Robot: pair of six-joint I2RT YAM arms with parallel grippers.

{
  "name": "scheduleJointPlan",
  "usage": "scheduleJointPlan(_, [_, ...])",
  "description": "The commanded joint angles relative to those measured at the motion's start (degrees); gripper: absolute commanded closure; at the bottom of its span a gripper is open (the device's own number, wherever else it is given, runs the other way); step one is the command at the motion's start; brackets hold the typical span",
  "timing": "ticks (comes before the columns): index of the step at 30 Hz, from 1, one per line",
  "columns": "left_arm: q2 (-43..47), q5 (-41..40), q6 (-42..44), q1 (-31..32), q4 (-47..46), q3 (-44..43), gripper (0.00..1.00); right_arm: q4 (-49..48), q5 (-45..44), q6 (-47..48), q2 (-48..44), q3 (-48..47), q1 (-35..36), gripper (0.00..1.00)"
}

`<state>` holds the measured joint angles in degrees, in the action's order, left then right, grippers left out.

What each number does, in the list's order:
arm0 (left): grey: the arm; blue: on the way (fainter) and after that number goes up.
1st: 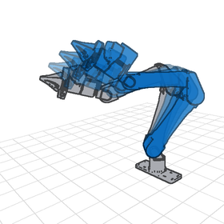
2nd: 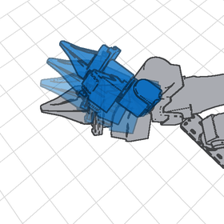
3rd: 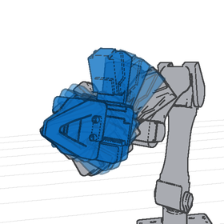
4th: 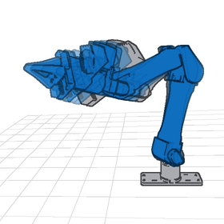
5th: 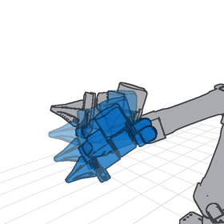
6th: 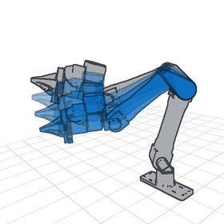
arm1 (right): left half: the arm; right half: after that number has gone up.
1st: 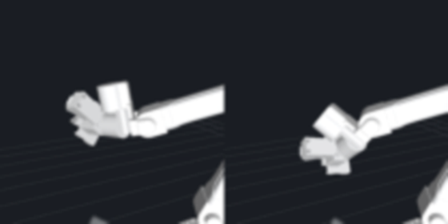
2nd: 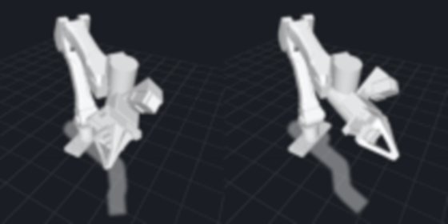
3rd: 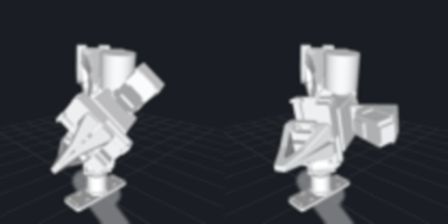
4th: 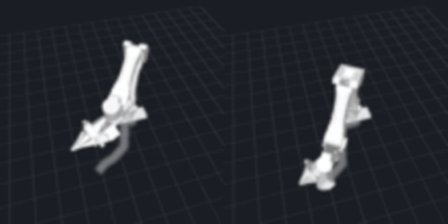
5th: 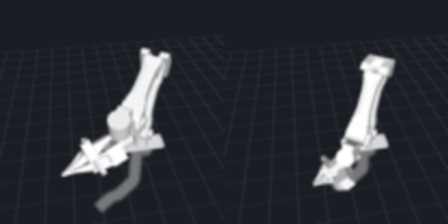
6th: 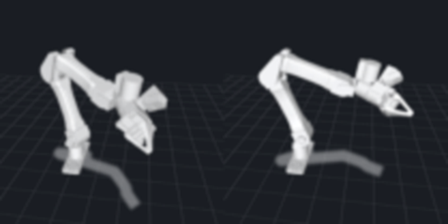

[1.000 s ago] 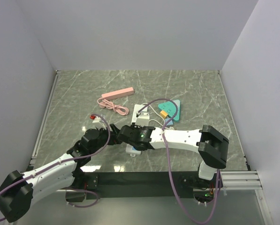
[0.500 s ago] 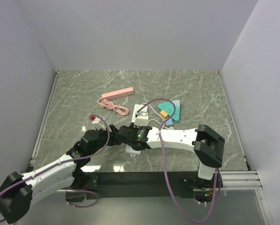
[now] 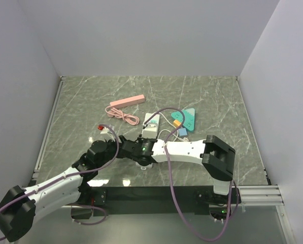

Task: Insert the plug

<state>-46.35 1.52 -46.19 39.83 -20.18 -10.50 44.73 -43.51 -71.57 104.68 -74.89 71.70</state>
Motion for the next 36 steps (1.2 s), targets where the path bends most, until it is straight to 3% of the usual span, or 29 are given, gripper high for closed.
scheduleJointPlan(1, [-0.3,2.2,-0.7,0.2,-3.7,0.7,0.12,3.0,1.3,-4.1,3.2,-0.8,1.3,1.0])
scheduleJointPlan(13, [1.6,2.0,-1.0,0.2,-3.4,1.4,0.12,1.9,5.0,-4.9,5.1,0.8,2.0,1.0])
scheduleJointPlan(36, [1.3,0.6,-0.8,0.2,-2.9,1.5,0.12,-5.7,13.2,2.2,6.6,3.4,-1.7,1.0])
